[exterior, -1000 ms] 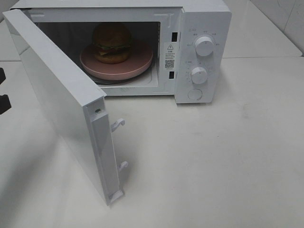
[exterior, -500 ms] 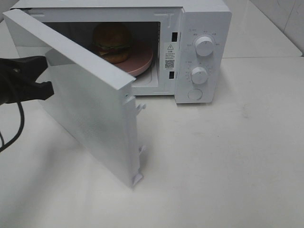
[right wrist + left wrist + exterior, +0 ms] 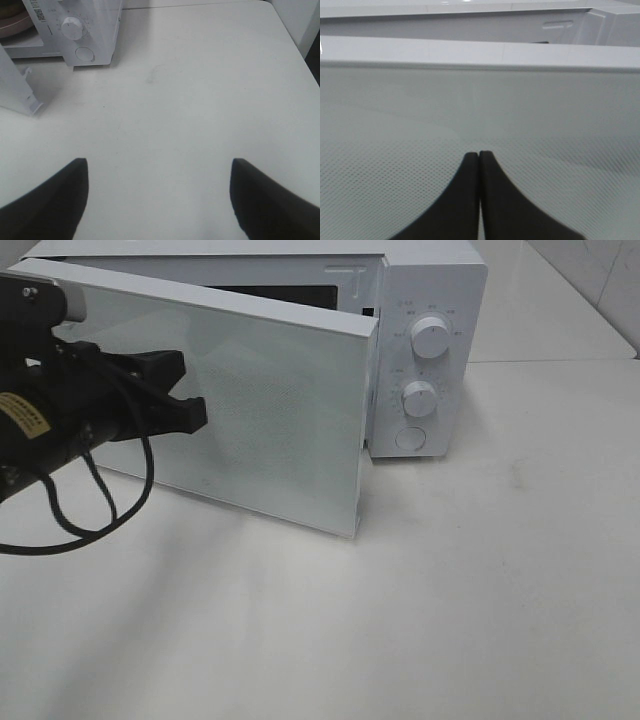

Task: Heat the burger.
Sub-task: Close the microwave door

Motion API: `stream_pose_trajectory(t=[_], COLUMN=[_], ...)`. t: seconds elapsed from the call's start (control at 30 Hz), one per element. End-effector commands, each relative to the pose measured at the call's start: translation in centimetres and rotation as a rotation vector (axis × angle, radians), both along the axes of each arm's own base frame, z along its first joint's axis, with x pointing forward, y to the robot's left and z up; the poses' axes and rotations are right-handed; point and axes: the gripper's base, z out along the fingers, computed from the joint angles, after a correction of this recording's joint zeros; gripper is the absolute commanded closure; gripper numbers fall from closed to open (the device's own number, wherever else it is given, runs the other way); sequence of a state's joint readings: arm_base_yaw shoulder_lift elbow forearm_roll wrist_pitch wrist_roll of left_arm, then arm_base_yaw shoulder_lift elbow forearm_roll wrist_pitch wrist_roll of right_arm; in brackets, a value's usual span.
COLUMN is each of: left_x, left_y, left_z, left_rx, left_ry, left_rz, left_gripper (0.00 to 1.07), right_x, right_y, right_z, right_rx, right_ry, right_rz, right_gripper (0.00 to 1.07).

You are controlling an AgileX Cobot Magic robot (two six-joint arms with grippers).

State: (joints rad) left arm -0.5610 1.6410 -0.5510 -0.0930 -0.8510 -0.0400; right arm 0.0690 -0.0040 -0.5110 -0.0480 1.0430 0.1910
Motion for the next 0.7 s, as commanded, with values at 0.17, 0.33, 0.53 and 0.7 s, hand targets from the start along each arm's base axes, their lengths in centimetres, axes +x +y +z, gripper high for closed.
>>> stream_pose_trajectory(t=[0.17, 0.33, 0.53, 0.7], left_x=[1.7, 3.1, 4.7, 6.4], left_y=[-3.7, -6.6, -8.4, -9.9], left_z=[0.0, 0.4, 0.7, 1.1], left_rx=[-0.022, -0.002, -0.019, -0.018], left_ry=[0.004, -0.013, -0.005, 0.002], left_rz=[-0.009, -0.048, -0.049, -0.052], left_gripper=[1.07, 1.07, 1.07, 1.07], right_x=[-0.4, -0.4, -0.4, -0.4], right_y=[0.0, 0.0, 0.0, 0.0], right_z=[0.0, 0.0, 0.0, 0.0], right_rx=[0.003, 0.003, 0.003, 0.003], right_ry=[-0.028, -0.028, -0.028, -0.028], right_rz=[-0.007, -0.007, -0.007, -0.007], right_gripper=[0.32, 0.32, 0.32, 0.32])
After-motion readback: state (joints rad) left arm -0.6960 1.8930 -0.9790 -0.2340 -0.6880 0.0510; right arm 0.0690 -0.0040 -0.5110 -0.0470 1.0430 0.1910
